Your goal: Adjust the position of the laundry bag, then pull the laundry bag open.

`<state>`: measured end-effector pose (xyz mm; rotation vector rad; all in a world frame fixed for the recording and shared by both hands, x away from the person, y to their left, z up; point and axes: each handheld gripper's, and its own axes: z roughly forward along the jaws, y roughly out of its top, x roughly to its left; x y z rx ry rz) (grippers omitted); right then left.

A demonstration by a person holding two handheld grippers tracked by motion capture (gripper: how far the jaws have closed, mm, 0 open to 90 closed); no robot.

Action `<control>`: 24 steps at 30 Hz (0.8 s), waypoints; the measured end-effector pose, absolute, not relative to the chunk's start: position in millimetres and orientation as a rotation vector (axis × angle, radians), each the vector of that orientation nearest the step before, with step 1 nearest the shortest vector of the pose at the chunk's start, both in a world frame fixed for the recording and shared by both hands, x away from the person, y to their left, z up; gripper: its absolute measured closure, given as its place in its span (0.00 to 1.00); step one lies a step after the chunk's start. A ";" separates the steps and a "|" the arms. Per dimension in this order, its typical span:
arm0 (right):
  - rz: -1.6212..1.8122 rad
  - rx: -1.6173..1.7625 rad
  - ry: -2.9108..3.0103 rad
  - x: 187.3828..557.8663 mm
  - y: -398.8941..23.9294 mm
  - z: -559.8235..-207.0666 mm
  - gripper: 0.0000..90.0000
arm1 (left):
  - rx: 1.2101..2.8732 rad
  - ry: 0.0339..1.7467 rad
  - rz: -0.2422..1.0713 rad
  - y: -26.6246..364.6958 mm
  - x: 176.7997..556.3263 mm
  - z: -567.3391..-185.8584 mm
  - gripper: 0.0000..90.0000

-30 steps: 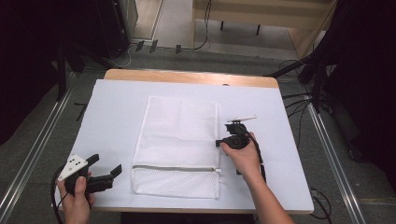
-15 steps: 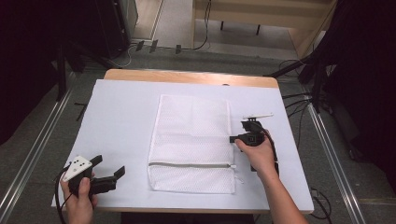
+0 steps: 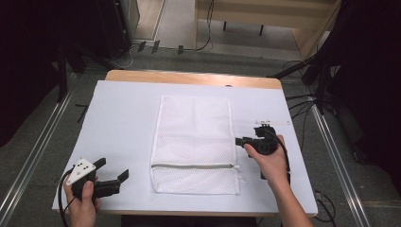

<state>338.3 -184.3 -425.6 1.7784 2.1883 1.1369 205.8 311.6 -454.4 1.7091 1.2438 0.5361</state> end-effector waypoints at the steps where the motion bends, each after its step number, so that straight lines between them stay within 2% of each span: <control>1: 1.140 1.766 2.184 330.6 -188.1 -425.6 0.68 | 1.712 1.243 0.538 311.4 205.6 -454.1 0.01; 8: 1.198 1.618 2.183 270.2 -202.8 -439.5 0.57 | 1.720 1.226 0.531 306.9 203.8 -452.9 0.02; 14: 1.186 1.585 2.216 230.1 -204.2 -458.0 0.55 | 1.730 1.194 0.540 300.9 200.7 -448.7 0.02; 19: 1.175 1.563 2.239 223.7 -201.2 -467.6 0.52 | 1.718 1.192 0.528 293.5 198.0 -447.5 0.02; 22: 1.216 1.568 2.226 228.1 -201.0 -468.0 0.51 | 1.700 1.198 0.550 283.8 195.4 -444.2 0.08; 24: 1.218 1.563 2.228 229.1 -199.4 -469.5 0.51 | 1.698 1.198 0.517 273.8 195.7 -442.8 0.09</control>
